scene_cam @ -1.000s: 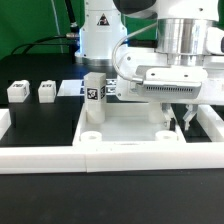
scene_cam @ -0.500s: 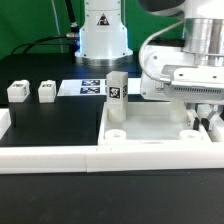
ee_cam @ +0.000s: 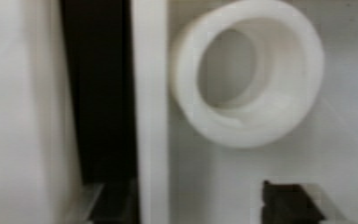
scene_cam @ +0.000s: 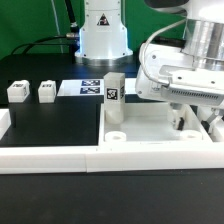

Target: Assemble square table

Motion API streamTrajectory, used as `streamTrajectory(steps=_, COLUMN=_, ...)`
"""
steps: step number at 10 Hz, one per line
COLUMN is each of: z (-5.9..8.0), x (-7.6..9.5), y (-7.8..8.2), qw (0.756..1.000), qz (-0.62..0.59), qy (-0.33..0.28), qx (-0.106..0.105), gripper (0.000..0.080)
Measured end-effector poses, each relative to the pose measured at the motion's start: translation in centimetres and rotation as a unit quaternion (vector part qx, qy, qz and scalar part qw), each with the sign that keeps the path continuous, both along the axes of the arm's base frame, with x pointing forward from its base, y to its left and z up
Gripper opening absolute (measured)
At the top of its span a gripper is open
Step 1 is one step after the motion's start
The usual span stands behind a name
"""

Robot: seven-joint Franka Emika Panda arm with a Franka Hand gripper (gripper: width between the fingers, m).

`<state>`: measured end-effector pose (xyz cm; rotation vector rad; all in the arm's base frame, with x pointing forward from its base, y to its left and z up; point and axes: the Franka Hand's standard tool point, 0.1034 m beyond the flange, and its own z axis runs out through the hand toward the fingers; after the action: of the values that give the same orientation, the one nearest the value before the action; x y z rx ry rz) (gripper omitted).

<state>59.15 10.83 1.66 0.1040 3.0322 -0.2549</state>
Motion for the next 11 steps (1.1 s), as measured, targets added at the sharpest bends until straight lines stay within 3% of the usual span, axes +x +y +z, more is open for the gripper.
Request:
streamTrajectory(steps=2, z=0.1, x=0.2, y=-1.0, qw=1.000, qz=-0.007, qy=-0.001, qx=-0.005, gripper=0.0600)
streamTrajectory(steps=4, z=0.1, x=0.2, y=-1.3, qw=1.000, qz=-0.009, qy=-0.001, qx=-0.006, gripper=0.0641)
streamTrajectory(steps=9, z=0.2, x=0.3, y=-1.3, qw=1.000, qz=-0.010, qy=-0.002, qx=-0.006, gripper=0.0649)
streamTrajectory(steps=10, z=1.8, x=0.8, y=-1.3, qw=1.000, qz=-0.021, qy=-0.013, qx=-0.009, gripper=0.0649)
streamTrajectory(steps=11, z=4.3, x=1.1, y=-1.8, qw=0.999, qz=-0.029, qy=-0.023, qx=-0.018, gripper=0.0649)
